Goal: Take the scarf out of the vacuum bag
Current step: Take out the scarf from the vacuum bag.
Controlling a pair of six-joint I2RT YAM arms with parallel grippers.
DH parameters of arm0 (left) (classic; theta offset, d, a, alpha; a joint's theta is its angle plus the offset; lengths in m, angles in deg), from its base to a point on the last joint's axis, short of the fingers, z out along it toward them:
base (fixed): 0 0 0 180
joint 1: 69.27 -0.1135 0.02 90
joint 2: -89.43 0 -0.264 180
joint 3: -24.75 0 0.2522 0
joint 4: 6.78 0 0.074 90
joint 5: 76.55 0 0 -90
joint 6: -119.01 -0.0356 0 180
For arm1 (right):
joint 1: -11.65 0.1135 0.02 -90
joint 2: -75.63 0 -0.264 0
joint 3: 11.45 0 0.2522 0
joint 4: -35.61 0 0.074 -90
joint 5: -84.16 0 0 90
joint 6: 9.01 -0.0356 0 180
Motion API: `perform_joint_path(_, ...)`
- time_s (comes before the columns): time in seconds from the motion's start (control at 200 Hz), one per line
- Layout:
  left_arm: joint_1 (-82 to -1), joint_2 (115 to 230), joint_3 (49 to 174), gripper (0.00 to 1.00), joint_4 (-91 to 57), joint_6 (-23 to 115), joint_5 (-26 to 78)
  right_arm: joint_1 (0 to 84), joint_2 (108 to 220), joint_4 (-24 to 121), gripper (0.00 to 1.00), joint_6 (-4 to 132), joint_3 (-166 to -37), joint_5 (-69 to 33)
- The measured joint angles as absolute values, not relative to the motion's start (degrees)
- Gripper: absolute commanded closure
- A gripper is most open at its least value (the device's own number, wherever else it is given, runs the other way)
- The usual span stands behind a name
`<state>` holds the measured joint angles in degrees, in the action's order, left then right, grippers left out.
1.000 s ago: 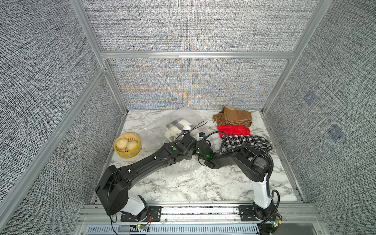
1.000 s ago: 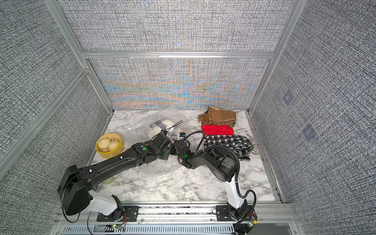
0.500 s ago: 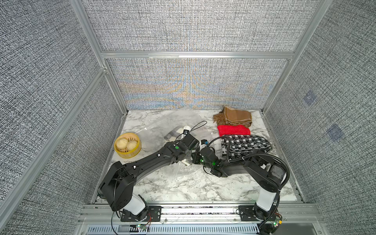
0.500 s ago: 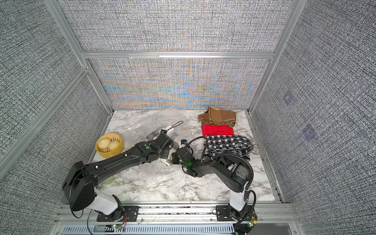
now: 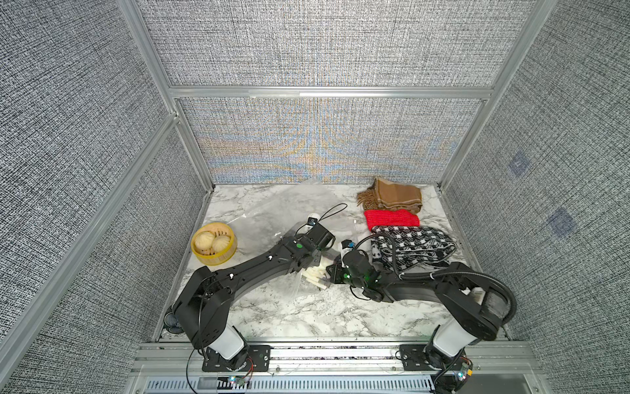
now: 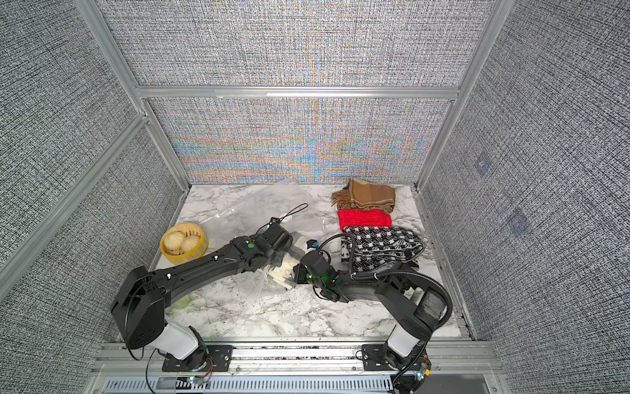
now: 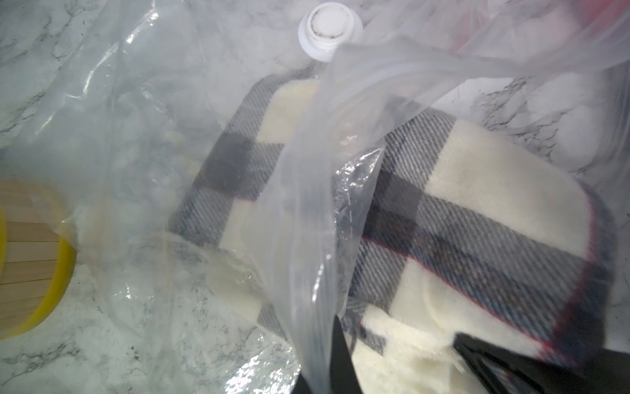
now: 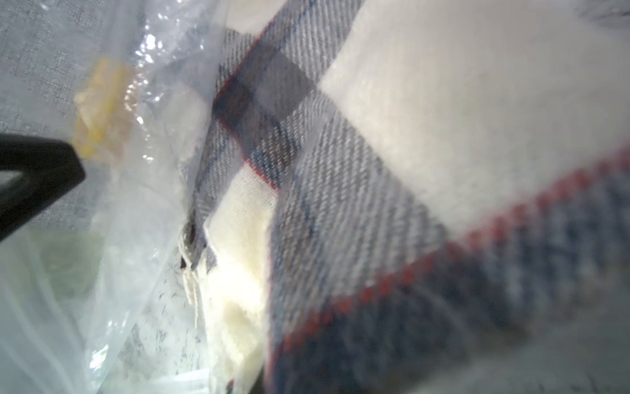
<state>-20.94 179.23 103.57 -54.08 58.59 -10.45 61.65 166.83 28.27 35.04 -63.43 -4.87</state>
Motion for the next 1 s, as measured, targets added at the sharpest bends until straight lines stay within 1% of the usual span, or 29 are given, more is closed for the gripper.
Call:
perform_joint_path(0.64, -20.94, 179.82, 103.89, 1.0, -55.06, 58.98, -11.57, 61.47, 143.49, 58.61, 1.0, 36.04, -59.41, -5.86)
perform_joint_path(1.001, -20.94, 177.55, 103.89, 1.0, -55.37, 58.98, -12.03, 61.21, 136.6, 79.66, 1.0, 36.61, -63.63, -6.75)
